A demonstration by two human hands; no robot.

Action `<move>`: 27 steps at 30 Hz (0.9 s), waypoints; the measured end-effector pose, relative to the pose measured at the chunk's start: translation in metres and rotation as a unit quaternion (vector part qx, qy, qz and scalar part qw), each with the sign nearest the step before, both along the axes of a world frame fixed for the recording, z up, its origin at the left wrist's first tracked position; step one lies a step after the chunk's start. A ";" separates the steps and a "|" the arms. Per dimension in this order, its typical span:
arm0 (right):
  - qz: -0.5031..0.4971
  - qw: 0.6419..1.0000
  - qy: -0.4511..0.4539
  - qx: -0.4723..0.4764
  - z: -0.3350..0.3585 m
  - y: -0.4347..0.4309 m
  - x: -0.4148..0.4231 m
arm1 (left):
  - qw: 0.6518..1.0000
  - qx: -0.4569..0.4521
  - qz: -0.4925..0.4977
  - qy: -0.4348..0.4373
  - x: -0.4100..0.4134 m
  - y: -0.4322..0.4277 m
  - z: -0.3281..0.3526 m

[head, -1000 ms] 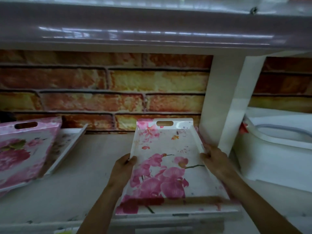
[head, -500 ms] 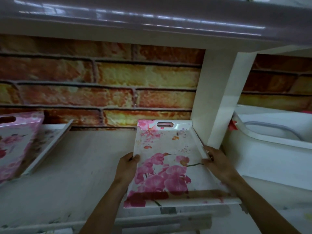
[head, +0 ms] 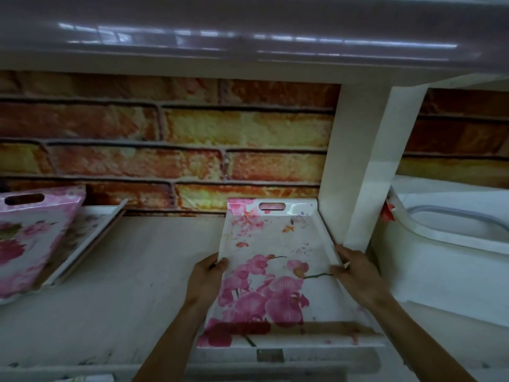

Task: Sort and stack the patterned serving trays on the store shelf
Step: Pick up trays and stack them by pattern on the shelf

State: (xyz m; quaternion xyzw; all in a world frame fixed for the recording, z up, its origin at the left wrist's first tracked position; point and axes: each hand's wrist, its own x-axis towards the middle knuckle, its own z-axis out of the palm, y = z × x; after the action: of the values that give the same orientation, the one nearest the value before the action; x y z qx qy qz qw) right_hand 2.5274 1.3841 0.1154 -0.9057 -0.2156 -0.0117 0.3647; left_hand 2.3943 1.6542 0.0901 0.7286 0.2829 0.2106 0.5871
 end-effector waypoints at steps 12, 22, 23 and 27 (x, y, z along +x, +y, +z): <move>0.011 0.999 -0.009 0.032 -0.021 -0.003 0.011 | 0.995 0.076 0.046 0.041 0.002 -0.003 -0.003; 0.005 0.998 -0.047 0.034 -0.035 -0.003 0.016 | 0.991 0.120 0.045 0.046 0.003 -0.002 -0.006; 0.003 0.998 -0.052 0.030 -0.035 -0.003 0.016 | 0.990 0.125 0.045 0.047 0.004 -0.002 -0.007; 0.003 0.998 -0.063 0.016 -0.038 -0.003 0.018 | 0.986 0.148 0.050 0.050 0.005 -0.002 -0.008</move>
State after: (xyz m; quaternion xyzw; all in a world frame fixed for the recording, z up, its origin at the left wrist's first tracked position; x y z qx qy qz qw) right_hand 2.5457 1.3810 0.0771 -0.8965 -0.2412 -0.0712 0.3647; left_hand 2.3991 1.6522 0.0821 0.8022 0.3134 0.2430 0.4464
